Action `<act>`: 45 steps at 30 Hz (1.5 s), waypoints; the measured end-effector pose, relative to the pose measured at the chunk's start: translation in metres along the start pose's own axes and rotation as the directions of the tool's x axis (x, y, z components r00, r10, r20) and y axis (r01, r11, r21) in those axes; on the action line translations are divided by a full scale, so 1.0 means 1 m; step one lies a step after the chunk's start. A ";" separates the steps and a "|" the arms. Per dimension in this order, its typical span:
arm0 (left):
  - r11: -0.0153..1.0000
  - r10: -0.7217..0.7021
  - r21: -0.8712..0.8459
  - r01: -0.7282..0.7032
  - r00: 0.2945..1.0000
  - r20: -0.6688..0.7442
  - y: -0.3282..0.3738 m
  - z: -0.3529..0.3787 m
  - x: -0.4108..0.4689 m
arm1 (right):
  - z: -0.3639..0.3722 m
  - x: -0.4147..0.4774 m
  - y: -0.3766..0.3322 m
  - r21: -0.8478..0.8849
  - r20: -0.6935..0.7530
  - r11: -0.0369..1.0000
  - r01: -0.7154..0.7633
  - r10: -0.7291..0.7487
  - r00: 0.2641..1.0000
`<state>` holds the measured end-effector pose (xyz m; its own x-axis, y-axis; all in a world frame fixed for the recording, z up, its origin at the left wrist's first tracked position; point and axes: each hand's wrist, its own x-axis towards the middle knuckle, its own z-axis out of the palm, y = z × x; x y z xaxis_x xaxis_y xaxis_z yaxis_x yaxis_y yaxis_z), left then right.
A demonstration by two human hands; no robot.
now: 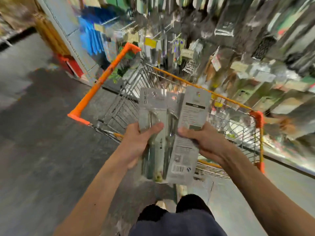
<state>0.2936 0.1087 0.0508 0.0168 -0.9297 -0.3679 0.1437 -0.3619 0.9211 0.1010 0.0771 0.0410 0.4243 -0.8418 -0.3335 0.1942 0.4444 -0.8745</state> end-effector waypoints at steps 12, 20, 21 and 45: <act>0.983 0.169 0.018 -0.185 0.929 0.330 0.042 0.136 -0.043 | -0.068 -0.139 -0.065 -0.148 -0.261 0.954 0.262 -0.293 0.920; 0.953 0.275 -0.037 -0.301 0.807 0.523 0.060 0.329 -0.055 | -0.193 -0.269 -0.142 -0.405 -0.436 0.844 0.352 -0.517 0.737; 0.947 0.291 -0.048 -0.316 0.791 0.537 0.060 0.356 -0.061 | -0.210 -0.288 -0.150 -0.439 -0.440 0.830 0.344 -0.533 0.723; 0.694 0.578 -0.167 -0.700 0.405 0.708 0.099 0.816 -0.077 | -0.526 -0.519 -0.290 -0.649 -0.523 0.657 0.384 -0.752 0.401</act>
<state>-0.5007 0.0888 0.2740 -0.6111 -0.6338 0.4741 0.2528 0.4113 0.8757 -0.6405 0.2245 0.2827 -0.4384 -0.8322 0.3394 -0.2836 -0.2303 -0.9309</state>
